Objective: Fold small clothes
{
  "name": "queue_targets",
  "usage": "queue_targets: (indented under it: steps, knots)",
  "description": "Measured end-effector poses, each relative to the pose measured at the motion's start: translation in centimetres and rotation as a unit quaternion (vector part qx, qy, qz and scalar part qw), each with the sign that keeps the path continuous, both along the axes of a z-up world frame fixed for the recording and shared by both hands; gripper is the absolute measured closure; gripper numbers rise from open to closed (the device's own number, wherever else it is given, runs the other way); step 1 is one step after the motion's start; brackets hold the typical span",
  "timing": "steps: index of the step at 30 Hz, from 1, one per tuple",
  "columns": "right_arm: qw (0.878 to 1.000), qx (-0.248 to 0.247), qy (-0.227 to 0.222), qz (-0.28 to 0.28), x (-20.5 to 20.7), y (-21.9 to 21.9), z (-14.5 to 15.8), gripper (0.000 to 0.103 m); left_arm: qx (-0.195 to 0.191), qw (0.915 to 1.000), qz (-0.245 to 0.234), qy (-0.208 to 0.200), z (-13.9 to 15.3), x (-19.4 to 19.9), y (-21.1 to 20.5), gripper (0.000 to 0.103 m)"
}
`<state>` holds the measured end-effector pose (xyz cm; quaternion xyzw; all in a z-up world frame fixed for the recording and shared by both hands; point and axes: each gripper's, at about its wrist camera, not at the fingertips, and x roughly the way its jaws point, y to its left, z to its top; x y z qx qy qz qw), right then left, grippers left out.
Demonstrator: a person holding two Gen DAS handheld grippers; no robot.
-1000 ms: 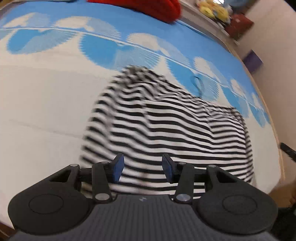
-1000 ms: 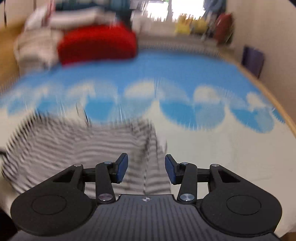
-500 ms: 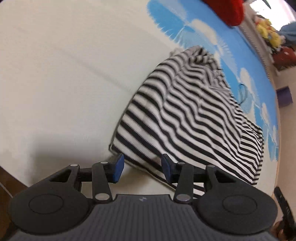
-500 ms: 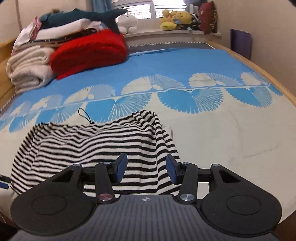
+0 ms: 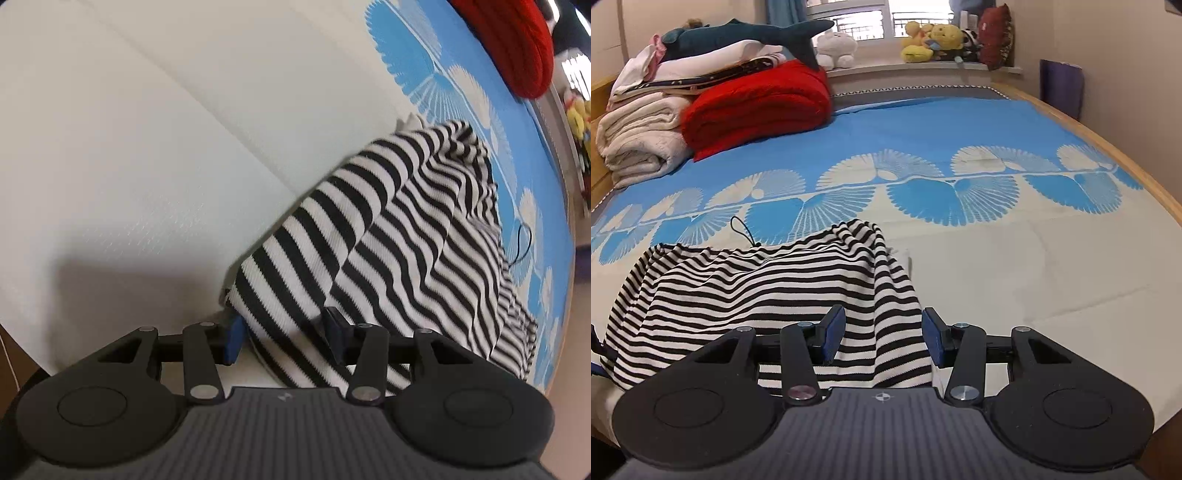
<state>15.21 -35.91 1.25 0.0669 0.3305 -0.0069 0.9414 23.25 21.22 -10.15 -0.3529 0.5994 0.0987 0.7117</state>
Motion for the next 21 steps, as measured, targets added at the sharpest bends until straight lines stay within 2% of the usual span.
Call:
queue_targets:
  steps: [4, 5, 6, 7, 8, 11, 17, 21]
  knots:
    - [1.0, -0.001, 0.001, -0.004, 0.1, 0.2, -0.1, 0.055, 0.004, 1.0, 0.007, -0.004, 0.1, 0.3, -0.3, 0.053]
    - [1.0, -0.001, 0.002, -0.004, 0.1, 0.2, -0.1, 0.055, 0.005, 0.9999, 0.007, -0.005, 0.1, 0.3, -0.3, 0.056]
    - [1.0, -0.001, 0.003, -0.006, 0.2, 0.3, -0.2, 0.055, 0.006, 0.9999, 0.004, -0.008, 0.2, 0.3, -0.4, 0.062]
    - [1.0, -0.002, 0.004, -0.007, 0.2, 0.3, -0.2, 0.055, 0.004, 0.9999, -0.002, -0.012, 0.2, 0.4, -0.4, 0.078]
    - [1.0, -0.003, 0.005, -0.009, 0.3, 0.3, -0.2, 0.055, 0.001, 0.9999, -0.005, -0.016, 0.3, 0.5, -0.5, 0.086]
    - [1.0, -0.004, 0.008, -0.015, 0.4, 0.3, -0.3, 0.055, 0.011, 0.9992, -0.019, -0.033, 1.0, 0.5, -0.7, 0.09]
    - [0.999, 0.003, 0.013, -0.029, 1.0, 0.4, -0.4, 0.055, 0.024, 0.9949, -0.046, -0.087, 3.4, -0.6, -0.2, 0.092]
    - [0.999, 0.015, 0.02, -0.04, 1.7, 0.5, -0.5, 0.055, 0.046, 0.9936, -0.04, -0.095, 4.5, -1.7, 1.3, 0.093]
